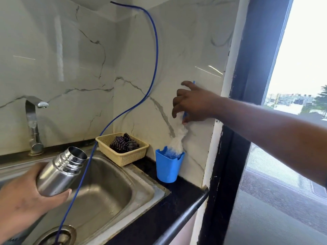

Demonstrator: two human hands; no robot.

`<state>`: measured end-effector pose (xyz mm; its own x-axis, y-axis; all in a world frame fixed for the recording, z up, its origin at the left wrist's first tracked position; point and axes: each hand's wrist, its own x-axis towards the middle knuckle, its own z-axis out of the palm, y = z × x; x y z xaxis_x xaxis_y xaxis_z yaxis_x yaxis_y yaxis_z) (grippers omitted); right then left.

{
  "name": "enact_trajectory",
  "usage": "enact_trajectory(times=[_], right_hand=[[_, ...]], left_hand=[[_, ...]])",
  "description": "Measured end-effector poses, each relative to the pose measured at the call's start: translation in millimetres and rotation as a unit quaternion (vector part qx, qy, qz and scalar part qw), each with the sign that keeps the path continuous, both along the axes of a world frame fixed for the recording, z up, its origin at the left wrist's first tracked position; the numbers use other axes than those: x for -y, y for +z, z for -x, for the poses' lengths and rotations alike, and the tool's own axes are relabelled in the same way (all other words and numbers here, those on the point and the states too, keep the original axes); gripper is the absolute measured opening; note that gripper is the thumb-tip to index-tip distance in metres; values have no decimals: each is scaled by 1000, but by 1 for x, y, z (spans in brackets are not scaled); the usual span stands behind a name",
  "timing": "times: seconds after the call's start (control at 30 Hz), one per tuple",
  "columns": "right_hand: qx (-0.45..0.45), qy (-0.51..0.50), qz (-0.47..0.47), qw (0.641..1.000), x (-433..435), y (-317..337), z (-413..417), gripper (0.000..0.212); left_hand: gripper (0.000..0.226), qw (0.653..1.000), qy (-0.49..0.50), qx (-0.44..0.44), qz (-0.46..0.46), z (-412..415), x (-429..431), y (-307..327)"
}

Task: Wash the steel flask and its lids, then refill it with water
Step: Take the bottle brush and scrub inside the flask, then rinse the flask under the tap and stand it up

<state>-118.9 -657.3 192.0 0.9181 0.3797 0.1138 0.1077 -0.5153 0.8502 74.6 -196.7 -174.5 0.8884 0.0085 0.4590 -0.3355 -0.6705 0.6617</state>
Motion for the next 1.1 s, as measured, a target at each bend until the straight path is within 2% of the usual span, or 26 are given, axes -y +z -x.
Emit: enact_trajectory(times=[0.07,0.13,0.23,0.33,0.47,0.53,0.6,0.67,0.73,0.77,0.83,0.93,0.97,1.03,1.07,1.1], right_hand=[[-1,3,-9,1000,-3,4,2,50],[-3,10,-31,999,-10,9,5,56],[7,43,-66,997,-26,8,9,62],[18,119,-132,984,-59,-9,2,60],[-11,252,-257,933,-130,-61,-27,57],[-60,253,-336,905,-168,-87,-45,64],[-125,221,-400,881,-201,-110,-65,81],[-217,183,-480,830,-224,-130,-91,106],[-337,153,-548,750,-241,-147,-112,121],[-390,138,-562,716,-249,-154,-122,119],[-467,130,-573,661,-267,-165,-129,100],[-487,160,-624,590,-294,-191,-129,63],[-489,161,-657,551,-301,-204,-129,56],[-461,151,-738,469,-310,-226,-125,54],[-441,150,-765,445,-312,-234,-126,54],[-422,148,-779,439,-313,-242,-131,52]], left_hand=[[123,1000,-18,-22,6,12,-6,24],[111,1000,-22,-17,-12,56,0,62],[81,998,-54,8,-3,123,26,117],[69,997,-65,-26,-21,151,38,137],[61,999,-26,-21,16,154,32,139],[63,999,-1,-9,33,153,29,139],[65,999,24,-7,47,150,24,139],[67,996,38,-10,80,148,20,139],[73,991,33,-12,131,145,15,138],[75,987,30,-13,158,143,12,137],[75,978,15,-17,205,139,7,135],[88,968,9,-39,247,135,7,135],[94,965,18,-42,257,133,9,136],[100,961,38,-57,269,127,10,136],[100,960,39,-66,269,124,10,136],[98,960,34,-75,266,121,9,135]])
